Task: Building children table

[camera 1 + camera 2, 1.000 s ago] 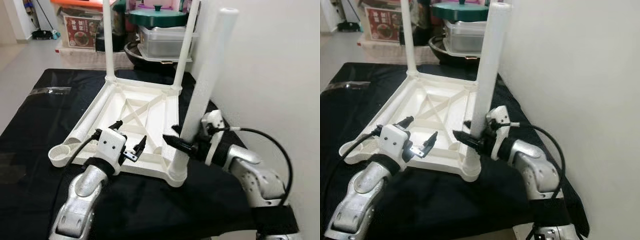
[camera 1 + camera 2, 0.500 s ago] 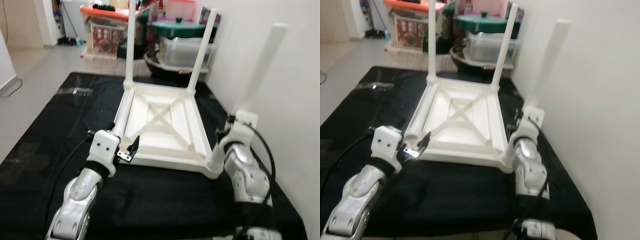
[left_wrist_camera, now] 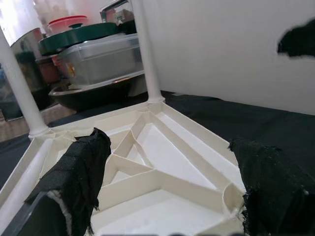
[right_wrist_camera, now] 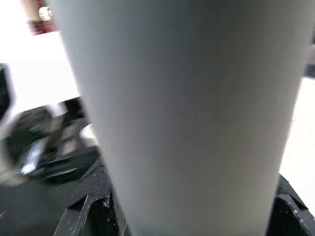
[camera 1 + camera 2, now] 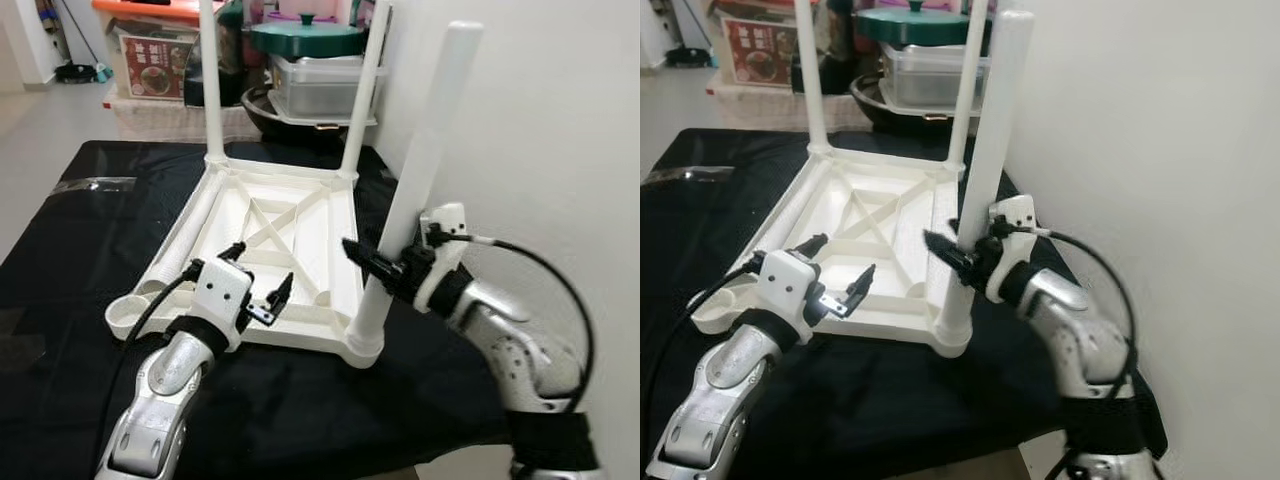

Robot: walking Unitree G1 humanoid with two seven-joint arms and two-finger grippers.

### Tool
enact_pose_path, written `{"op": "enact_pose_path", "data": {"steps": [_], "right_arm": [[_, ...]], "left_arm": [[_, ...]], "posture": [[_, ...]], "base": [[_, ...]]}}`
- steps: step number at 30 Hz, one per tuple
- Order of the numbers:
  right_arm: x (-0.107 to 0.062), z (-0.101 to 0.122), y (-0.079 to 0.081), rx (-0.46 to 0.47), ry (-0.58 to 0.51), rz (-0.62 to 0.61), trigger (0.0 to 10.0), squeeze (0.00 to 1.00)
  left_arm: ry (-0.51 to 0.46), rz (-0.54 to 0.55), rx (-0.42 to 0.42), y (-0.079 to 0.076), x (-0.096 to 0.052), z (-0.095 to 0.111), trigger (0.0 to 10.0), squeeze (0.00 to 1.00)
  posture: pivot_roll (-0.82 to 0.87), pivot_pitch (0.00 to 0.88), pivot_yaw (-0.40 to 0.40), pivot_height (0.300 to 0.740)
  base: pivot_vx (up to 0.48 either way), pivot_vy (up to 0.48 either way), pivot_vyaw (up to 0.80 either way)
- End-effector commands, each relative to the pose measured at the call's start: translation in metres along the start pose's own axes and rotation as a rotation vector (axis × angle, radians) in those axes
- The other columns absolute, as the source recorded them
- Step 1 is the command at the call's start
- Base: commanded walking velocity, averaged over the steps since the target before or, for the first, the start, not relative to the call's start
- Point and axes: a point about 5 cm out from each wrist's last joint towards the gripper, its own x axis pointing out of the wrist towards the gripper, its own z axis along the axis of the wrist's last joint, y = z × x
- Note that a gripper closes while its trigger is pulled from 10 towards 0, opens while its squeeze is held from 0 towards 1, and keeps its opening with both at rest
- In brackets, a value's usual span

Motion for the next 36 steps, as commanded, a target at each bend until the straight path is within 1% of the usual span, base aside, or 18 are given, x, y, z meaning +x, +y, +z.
{"op": "enact_pose_path", "data": {"steps": [1,3,4,5,12,14,15,16,18,19,22,23,26,27,28,32,33,36], "right_arm": [[0.004,-0.011,0.007,0.021,0.040,0.098,5.8,0.00],[0.010,-0.022,0.011,0.035,0.082,0.148,2.5,0.00],[0.010,-0.022,0.011,0.035,0.082,0.148,2.5,0.00],[0.016,-0.029,0.009,0.047,0.099,0.124,0.0,0.00],[0.025,-0.054,-0.042,0.055,0.194,-0.538,0.0,0.00],[0.007,-0.060,-0.060,0.104,0.212,-0.837,0.0,0.00],[-0.033,-0.070,-0.066,0.130,0.242,-1.240,0.0,0.00],[-0.044,-0.071,-0.063,0.119,0.243,-1.312,0.0,0.00],[-0.044,-0.071,-0.063,0.119,0.243,-1.312,0.0,0.00],[-0.044,-0.070,-0.050,0.095,0.239,-1.304,2.4,0.00],[-0.036,-0.070,-0.040,0.102,0.253,-1.226,2.4,0.00],[-0.021,-0.066,-0.027,0.097,0.226,-1.114,10.0,0.00],[-0.010,-0.060,-0.020,0.111,0.171,-1.015,10.0,0.00],[-0.002,-0.054,-0.015,0.135,0.112,-0.955,10.0,0.26],[0.005,-0.048,-0.014,0.175,0.065,-0.866,10.0,1.00],[0.017,-0.037,-0.008,0.285,0.041,-0.604,10.0,1.00],[0.016,-0.028,-0.008,0.301,0.019,-0.440,10.0,0.00],[0.004,-0.014,-0.006,0.210,-0.017,-0.203,10.0,0.00]], "left_arm": [[0.006,-0.002,0.002,-0.001,-0.001,-0.002,10.0,0.00],[0.007,0.005,0.003,-0.001,-0.002,-0.002,10.0,0.00],[0.007,0.005,0.003,-0.001,-0.002,-0.002,10.0,0.00],[0.008,0.009,0.005,-0.001,-0.003,-0.001,10.0,0.00],[0.018,0.020,0.013,0.002,-0.007,-0.002,10.0,0.00],[0.020,0.019,0.014,0.002,-0.008,-0.002,10.0,0.00],[0.019,0.013,0.018,0.002,-0.006,-0.002,10.0,0.00],[0.018,0.012,0.019,0.002,-0.005,-0.002,10.0,0.00],[0.018,0.012,0.019,0.002,-0.005,-0.002,10.0,0.00],[0.014,0.008,0.015,0.001,-0.003,-0.001,10.0,0.00],[0.014,0.000,0.014,0.000,-0.002,-0.002,10.0,0.00],[0.015,-0.008,0.012,-0.001,-0.002,-0.003,10.0,0.00],[0.014,-0.011,0.012,-0.001,-0.001,-0.003,10.0,0.00],[0.013,-0.012,0.012,-0.001,0.000,-0.003,10.0,0.00],[0.011,-0.012,0.012,-0.001,0.001,-0.003,10.0,0.00],[0.008,-0.011,0.012,0.000,0.002,-0.003,10.0,0.00],[0.007,-0.010,0.012,0.000,0.002,-0.003,10.0,0.00],[0.007,-0.007,0.009,0.000,0.002,-0.003,10.0,0.00]], "posture": [[0.10,0.000,-0.138,0.740],[0.10,0.000,-0.138,0.740],[0.10,0.000,-0.138,0.740],[0.13,0.000,-0.156,0.740],[0.13,0.000,-0.152,0.740],[0.13,0.000,-0.147,0.740],[0.12,0.000,-0.141,0.740],[0.12,0.000,-0.141,0.740],[0.12,0.000,-0.141,0.740],[0.11,0.000,-0.131,0.740],[0.10,0.000,-0.117,0.740],[0.09,0.000,-0.111,0.740],[0.09,0.000,-0.110,0.740],[0.09,0.000,-0.110,0.740],[0.09,0.000,-0.113,0.740],[0.08,0.000,-0.113,0.740],[0.09,0.000,-0.118,0.740],[0.09,0.000,-0.119,0.740]], "base": [[0.000,0.000,0.00],[0.000,0.000,0.00],[0.000,0.000,0.00],[0.000,0.000,0.00],[0.000,0.000,0.00],[0.000,0.000,0.00],[0.000,0.000,0.00],[0.000,0.000,0.00],[0.000,0.000,0.00],[0.000,0.000,0.00],[0.000,0.000,0.00],[0.000,0.000,0.00],[0.000,0.000,0.00],[0.000,0.000,0.00],[0.000,0.000,0.00],[0.000,0.000,0.00],[0.000,0.000,0.00],[0.000,0.000,0.00]]}}
